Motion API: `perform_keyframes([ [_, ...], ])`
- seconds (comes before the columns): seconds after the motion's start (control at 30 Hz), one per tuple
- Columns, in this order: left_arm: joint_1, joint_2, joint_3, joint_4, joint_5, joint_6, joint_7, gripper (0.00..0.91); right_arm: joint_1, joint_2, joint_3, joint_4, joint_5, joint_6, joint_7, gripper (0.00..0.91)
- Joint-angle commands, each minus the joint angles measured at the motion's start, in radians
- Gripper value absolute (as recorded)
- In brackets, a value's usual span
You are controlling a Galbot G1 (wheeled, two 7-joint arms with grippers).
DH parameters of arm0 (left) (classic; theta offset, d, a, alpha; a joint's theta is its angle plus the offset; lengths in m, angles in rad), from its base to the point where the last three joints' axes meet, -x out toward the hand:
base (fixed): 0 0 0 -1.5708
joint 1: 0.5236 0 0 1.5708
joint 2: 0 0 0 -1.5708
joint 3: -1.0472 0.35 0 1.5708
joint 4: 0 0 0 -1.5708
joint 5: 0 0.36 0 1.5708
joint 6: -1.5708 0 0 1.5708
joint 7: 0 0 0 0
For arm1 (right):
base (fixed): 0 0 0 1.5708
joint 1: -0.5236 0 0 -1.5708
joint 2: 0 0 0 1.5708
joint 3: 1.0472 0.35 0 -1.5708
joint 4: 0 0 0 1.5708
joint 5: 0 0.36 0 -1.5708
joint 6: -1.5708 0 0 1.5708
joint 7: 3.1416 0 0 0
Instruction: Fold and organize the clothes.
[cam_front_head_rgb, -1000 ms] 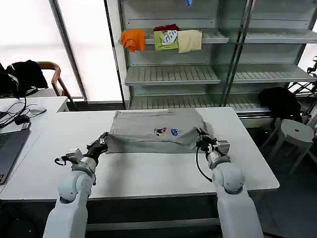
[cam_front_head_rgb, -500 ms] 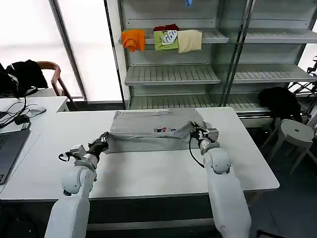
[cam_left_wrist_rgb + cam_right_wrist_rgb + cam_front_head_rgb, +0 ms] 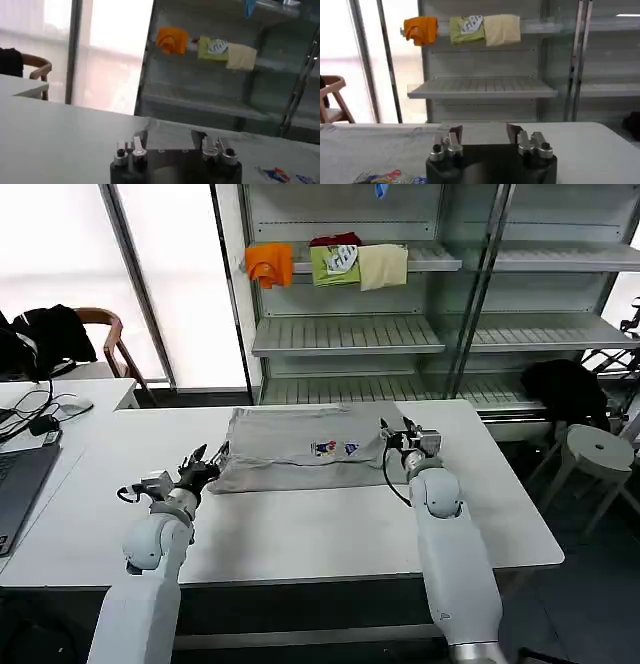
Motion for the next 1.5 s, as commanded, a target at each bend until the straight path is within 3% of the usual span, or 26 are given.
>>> perform_keyframes([
  [0.03,0.090,0.012,-0.004,-0.038,0.059,0.037,0.005,0.907,-0.142,-0.068,0.015,0.163,0.022,-0.051,-0.026,0.907],
  [0.5,0.137,0.012,-0.002,-0.071,0.112,0.089,-0.001,0.907,-0.322,-0.084,0.045,0.276,0.008,-0.086,0.000,0.907],
  [0.57,0.134,0.009,-0.002,-0.069,0.110,0.088,-0.002,0.907,-0.325,-0.084,0.047,0.276,0.009,-0.092,0.004,0.806],
  [0.6,0.131,0.008,-0.001,-0.065,0.110,0.088,-0.003,0.907,-0.327,-0.083,0.047,0.276,0.012,-0.095,0.004,0.675],
  [0.63,0.128,0.007,-0.001,-0.059,0.111,0.087,-0.003,0.907,-0.328,-0.081,0.047,0.277,0.012,-0.097,0.004,0.615],
  [0.73,0.119,0.003,0.001,-0.045,0.114,0.086,-0.005,0.907,-0.327,-0.075,0.044,0.275,0.008,-0.101,0.007,0.121],
  [0.8,0.113,0.002,0.002,-0.036,0.117,0.085,-0.006,0.907,-0.323,-0.071,0.040,0.268,-0.002,-0.102,0.007,0.000],
  [0.9,0.104,-0.003,0.004,-0.024,0.128,0.086,-0.009,0.907,-0.310,-0.062,0.038,0.248,-0.017,-0.103,0.009,0.000],
  [1.17,0.103,-0.007,0.014,-0.013,0.182,0.096,-0.009,0.403,-0.305,-0.054,0.034,0.231,-0.019,-0.101,0.007,0.000],
  [1.23,0.100,-0.009,0.014,-0.012,0.182,0.102,-0.007,0.312,-0.306,-0.053,0.035,0.233,-0.018,-0.100,0.005,0.000],
  [1.3,0.098,-0.008,0.016,-0.011,0.182,0.105,-0.006,0.050,-0.306,-0.053,0.034,0.236,-0.018,-0.100,0.005,0.000],
  [1.5,0.096,-0.007,0.017,-0.010,0.180,0.101,0.004,0.000,-0.307,-0.054,0.034,0.253,-0.008,-0.102,0.008,0.000],
])
